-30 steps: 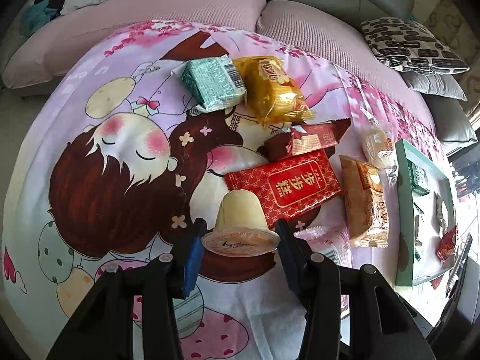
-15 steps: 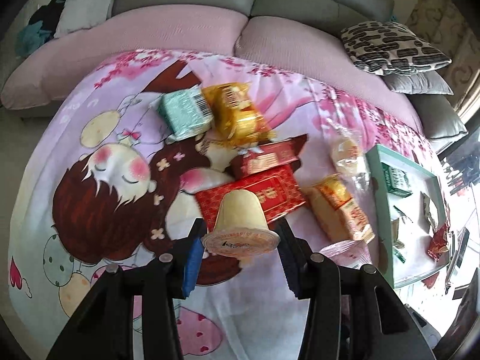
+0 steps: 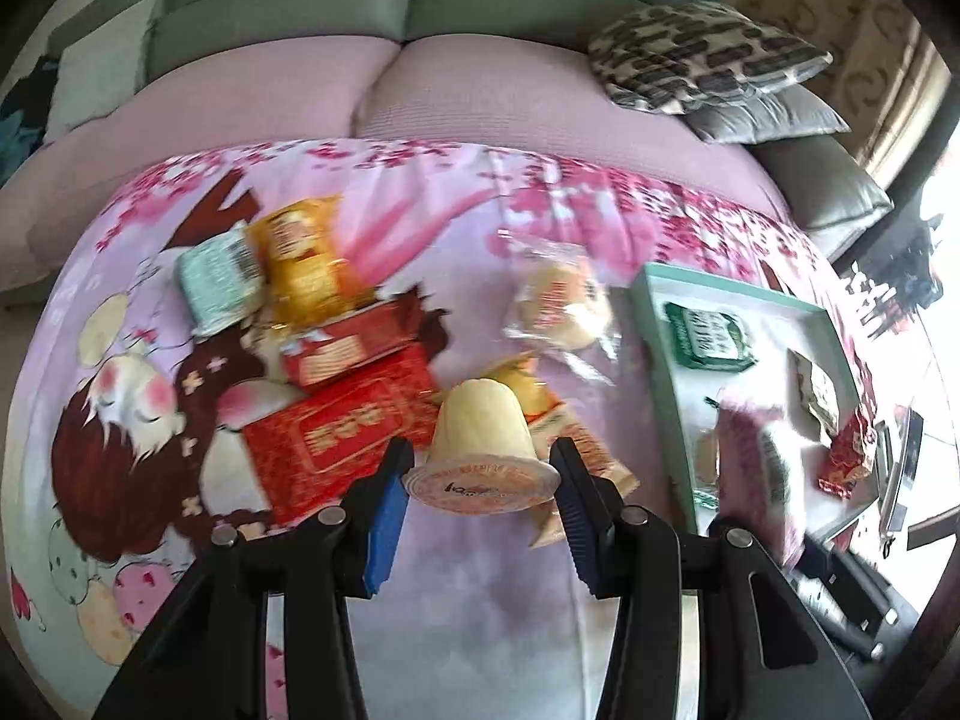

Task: Organize snacks
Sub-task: 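Carry cup jelly and wafer pack over the tray and open both tools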

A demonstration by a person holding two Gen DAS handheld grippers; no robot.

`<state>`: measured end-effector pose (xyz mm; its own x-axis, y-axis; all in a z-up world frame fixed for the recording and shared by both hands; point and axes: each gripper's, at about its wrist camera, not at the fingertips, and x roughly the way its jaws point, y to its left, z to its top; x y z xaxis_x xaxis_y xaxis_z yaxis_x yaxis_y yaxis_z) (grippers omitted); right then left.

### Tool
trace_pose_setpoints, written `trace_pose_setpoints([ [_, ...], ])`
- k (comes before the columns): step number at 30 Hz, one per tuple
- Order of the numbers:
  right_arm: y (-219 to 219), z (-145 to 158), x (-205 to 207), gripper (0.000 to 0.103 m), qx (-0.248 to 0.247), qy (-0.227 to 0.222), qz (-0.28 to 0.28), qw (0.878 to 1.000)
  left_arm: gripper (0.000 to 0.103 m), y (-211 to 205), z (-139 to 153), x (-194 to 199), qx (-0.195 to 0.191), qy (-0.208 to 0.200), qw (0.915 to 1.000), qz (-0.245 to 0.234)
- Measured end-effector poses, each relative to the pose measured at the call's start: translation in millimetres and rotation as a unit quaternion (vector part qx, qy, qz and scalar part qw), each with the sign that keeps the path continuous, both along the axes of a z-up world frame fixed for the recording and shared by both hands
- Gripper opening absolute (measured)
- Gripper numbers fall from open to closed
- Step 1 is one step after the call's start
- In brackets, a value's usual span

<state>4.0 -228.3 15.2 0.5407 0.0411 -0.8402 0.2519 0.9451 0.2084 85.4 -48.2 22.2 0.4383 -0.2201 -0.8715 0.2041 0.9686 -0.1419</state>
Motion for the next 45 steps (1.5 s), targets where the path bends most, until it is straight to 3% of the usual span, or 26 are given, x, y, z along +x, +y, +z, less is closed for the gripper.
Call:
trace_pose_setpoints([
  [12,-70.1,2.1,16.6,0.044,-0.008,0.0,-0.099,0.995,0.049,-61.9,-5.8,2.2,0.008,-0.018,0.9984,-0.054],
  [19,-106.0,-9.2,31.8,0.044,0.002,0.008,-0.137,0.991,0.049,-99.4,-11.3,15.6,-0.02,-0.014,0.9963,-0.082],
  [35,-167.4,-23.0,56.9,0.045,-0.002,0.003,-0.188,0.982,0.049,-185.1,-14.7,42.0,-0.05,-0.036,0.9903,-0.124],
  [45,-198.5,-28.5,49.4,0.045,0.0,0.004,-0.225,0.974,0.049,-223.1,-27.9,39.9,-0.041,-0.04,0.9868,-0.152],
])
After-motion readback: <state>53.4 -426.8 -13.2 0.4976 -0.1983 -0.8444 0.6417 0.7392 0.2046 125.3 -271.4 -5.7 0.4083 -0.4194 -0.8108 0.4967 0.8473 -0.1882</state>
